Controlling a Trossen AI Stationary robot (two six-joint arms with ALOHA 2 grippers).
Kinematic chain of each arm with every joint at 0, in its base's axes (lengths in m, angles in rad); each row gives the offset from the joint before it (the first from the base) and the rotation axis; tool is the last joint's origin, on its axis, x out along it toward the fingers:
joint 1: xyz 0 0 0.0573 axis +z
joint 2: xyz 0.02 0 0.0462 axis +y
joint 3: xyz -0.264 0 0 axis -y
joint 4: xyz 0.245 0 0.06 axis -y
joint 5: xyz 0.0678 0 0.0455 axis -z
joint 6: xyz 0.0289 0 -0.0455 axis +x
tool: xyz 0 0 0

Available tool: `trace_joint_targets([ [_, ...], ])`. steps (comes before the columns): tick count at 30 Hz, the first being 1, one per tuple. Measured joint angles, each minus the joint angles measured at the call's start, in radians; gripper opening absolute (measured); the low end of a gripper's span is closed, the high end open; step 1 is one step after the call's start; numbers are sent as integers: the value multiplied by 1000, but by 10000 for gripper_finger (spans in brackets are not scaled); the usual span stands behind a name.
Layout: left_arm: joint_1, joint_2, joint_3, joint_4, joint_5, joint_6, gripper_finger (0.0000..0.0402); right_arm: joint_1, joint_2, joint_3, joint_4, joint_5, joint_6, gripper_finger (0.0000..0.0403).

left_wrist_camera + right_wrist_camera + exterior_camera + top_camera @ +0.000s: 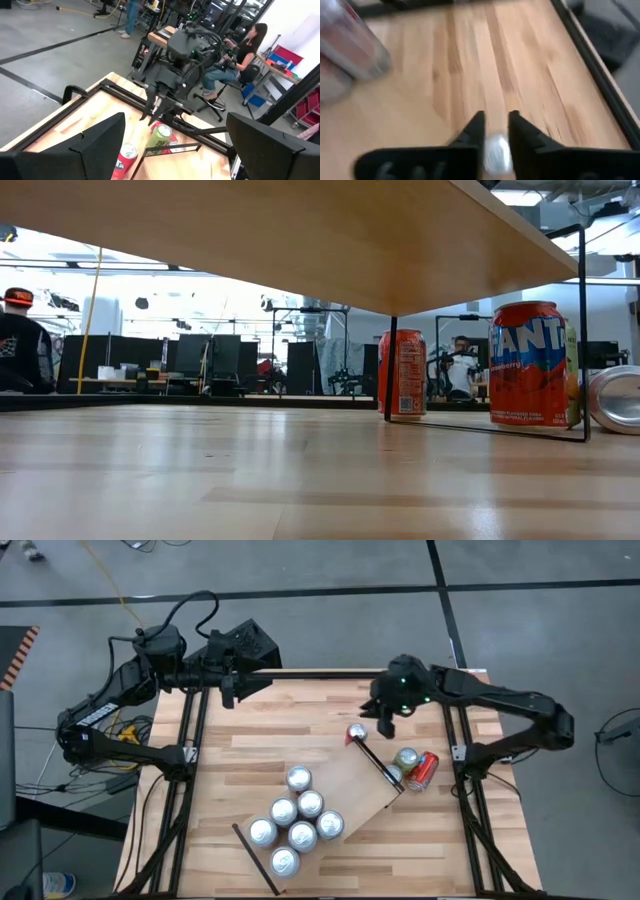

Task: Place canned beverage on shelf
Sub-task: Put the red soda can on the shelf

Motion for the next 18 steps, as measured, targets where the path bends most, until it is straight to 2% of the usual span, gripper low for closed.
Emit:
trace_joint_targets([
  [4,0,0,0,-2,-25,2,332,3,-10,0,-132,43,-13,165],
  [7,0,0,0,-23,-47,17,332,17,13,0,-159,52,-53,239],
  [10,0,0,0,-36,-66,21,332,27,58,0,-160,52,-100,293],
  [13,0,0,0,-42,-71,19,332,20,113,0,-155,62,-162,321],
  [18,0,0,0,-47,-71,18,332,1,196,0,-159,96,-300,333],
])
